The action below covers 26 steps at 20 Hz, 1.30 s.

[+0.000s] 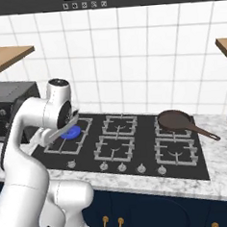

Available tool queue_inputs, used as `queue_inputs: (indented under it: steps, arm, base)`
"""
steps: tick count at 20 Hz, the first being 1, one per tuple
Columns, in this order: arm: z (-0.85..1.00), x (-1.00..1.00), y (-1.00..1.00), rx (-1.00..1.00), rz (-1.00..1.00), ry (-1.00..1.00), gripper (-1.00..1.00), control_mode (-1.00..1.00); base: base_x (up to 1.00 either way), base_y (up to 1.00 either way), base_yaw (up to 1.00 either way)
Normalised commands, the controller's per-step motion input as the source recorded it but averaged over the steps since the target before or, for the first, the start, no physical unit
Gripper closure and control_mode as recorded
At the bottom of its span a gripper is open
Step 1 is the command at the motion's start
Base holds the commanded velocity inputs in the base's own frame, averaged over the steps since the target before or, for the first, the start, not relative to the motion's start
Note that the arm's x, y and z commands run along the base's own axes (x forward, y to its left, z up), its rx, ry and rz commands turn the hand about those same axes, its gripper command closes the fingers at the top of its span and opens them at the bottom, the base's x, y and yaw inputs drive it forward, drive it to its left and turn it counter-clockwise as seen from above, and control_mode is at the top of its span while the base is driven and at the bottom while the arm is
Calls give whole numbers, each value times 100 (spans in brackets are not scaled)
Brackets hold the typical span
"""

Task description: Turn off the left burner of the stove.

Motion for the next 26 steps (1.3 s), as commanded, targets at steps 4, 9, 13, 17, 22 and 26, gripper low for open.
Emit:
queue_inputs:
  steps: [4,9,13,17,22,26]
  arm:
    - [-54,10,0,-6,72,0,-100,-100]
    - [-65,26,0,-13,61,0,-100,-100]
    - [-47,27,0,-3,42,0,-100,-100]
    - [-42,37,5,-2,18,-2,-100,-100]
    - [-47,39,19,-5,12,0,-100,-100]
    - [-40,33,11,0,9,0,-100,-100]
  base:
    - [0,0,0]
    - [0,0,0]
    - [0,0,0]
    - [0,0,0]
    - [0,0,0]
    - [0,0,0]
